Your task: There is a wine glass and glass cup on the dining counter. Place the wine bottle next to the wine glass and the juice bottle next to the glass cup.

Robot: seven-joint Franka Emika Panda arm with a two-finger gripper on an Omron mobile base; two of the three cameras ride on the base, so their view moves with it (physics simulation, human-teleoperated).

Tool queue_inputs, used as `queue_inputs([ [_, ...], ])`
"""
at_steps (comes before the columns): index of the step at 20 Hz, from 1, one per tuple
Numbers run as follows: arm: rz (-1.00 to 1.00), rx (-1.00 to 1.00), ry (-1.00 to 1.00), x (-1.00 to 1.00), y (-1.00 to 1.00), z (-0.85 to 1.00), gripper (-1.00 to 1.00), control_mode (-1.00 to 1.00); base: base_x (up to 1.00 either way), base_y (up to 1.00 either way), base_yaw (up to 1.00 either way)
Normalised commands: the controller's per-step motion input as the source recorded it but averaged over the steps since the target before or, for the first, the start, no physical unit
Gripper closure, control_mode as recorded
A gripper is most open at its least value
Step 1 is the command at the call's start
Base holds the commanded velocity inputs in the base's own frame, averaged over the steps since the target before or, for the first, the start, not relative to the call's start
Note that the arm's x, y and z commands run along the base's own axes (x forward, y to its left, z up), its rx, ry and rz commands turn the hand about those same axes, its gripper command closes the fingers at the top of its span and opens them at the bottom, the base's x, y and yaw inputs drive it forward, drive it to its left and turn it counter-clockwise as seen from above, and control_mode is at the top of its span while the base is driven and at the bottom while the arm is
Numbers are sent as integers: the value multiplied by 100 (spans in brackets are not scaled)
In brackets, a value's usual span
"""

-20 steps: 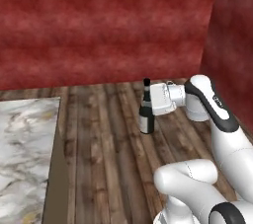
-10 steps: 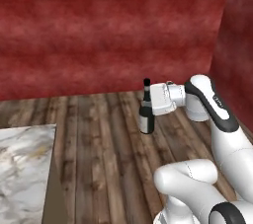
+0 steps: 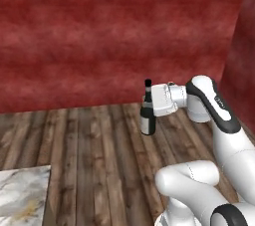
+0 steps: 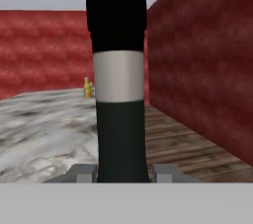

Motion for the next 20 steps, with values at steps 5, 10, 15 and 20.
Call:
queue_inputs([
  [5, 0, 0, 0, 0, 0, 0, 100, 100, 87, 0, 0],
  [10, 0, 0, 0, 0, 0, 0, 100, 100, 87, 0, 0],
  [15, 0, 0, 0, 0, 0, 0, 100, 100, 86, 0, -1],
  [20, 0, 0, 0, 0, 0, 0, 100, 100, 82, 5, 9],
])
